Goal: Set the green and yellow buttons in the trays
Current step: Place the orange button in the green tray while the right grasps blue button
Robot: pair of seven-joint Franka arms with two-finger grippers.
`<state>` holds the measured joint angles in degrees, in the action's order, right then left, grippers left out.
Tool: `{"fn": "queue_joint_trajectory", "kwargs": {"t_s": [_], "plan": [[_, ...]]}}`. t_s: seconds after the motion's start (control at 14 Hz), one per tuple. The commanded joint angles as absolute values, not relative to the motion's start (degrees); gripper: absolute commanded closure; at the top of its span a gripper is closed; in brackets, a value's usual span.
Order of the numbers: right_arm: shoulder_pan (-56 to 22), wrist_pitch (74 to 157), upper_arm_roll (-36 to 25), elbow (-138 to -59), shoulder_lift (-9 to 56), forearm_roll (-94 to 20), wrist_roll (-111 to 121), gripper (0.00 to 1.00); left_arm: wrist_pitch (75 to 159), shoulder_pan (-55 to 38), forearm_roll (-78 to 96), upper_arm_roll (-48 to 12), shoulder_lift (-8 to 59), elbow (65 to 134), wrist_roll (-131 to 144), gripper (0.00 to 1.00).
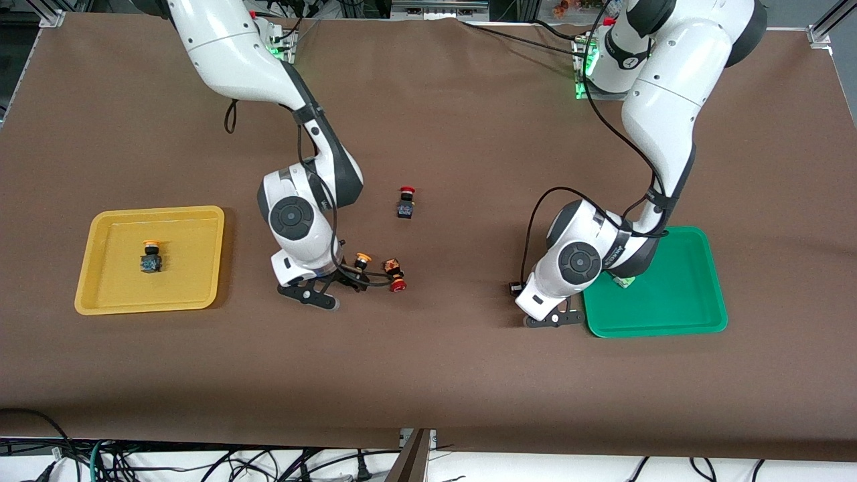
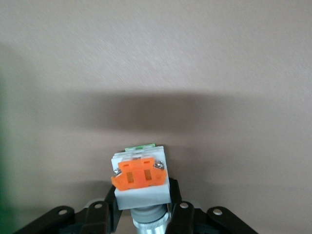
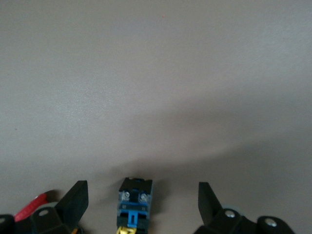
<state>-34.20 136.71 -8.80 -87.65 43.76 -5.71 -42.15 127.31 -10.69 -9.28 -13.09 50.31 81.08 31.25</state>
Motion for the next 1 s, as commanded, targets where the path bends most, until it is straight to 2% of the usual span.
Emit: {"fn": "queue_joint_trajectory", "kwargs": {"t_s": [0.0, 0.21, 0.29, 0.36, 0.43, 0.5, 0.57, 0.64, 0.71, 0.79, 0.86, 0.93], "plan": [[-34.8, 139.0, -9.4, -86.0, 45.9, -6.0, -45.2, 0.0, 124.9, -6.8, -9.9, -12.7, 47.4, 79.5, 21.0, 1.0], [-35.9, 140.2, -9.3, -86.0, 46.8, -6.0, -45.6, 0.0, 115.8, -1.9, -9.8, -13.3, 42.8, 79.1, 14.2, 1.0], [-35.9, 140.2, -9.3, -86.0, 47.0, -6.1, -45.8, 0.06, 113.5, 0.2, -8.8, -13.2, 42.0, 79.1, 10.2, 1.0], [-35.9, 140.3, -9.3, -86.0, 47.0, -6.1, -45.8, 0.25, 112.6, 3.0, -8.1, -13.2, 42.0, 79.2, 6.3, 1.0], [-35.9, 140.2, -9.3, -86.0, 47.0, -6.1, -45.6, 0.7, 112.3, 4.8, -8.0, -13.2, 42.1, 79.6, 3.3, 1.0], [-35.8, 140.3, -9.4, -86.0, 47.0, -6.0, -44.6, 0.95, 112.2, 6.3, -7.7, -13.2, 42.1, 80.7, 2.6, 1.0], [-35.7, 140.2, -9.4, -86.0, 47.0, -5.7, -44.1, 1.0, 111.2, 6.7, -7.6, -13.1, 42.1, 81.6, 2.4, 1.0], [-35.7, 139.9, -9.6, -86.0, 46.6, -4.9, -43.0, 1.0, 108.7, 7.6, -7.7, -13.1, 42.1, 81.8, 1.9, 0.94], [-35.2, 139.6, -9.8, -86.0, 45.9, -5.4, -41.0, 1.0, 107.0, 9.0, -8.2, -13.1, 42.1, 81.7, 1.7, 0.86], [-33.7, 137.7, -9.8, -86.0, 44.6, -5.7, -38.2, 1.0, 106.8, 9.7, -8.8, -12.8, 42.0, 81.7, -1.1, 0.67], [-31.6, 133.2, -9.9, -85.9, 42.7, -5.8, -34.4, 1.0, 107.0, 10.5, -8.7, -12.1, 42.1, 81.3, -7.2, 0.12], [-29.1, 129.4, -9.8, -85.8, 40.9, -5.9, -29.8, 1.0, 107.2, 13.0, -8.3, -11.9, 42.1, 81.0, -11.7, 0.0]]}}
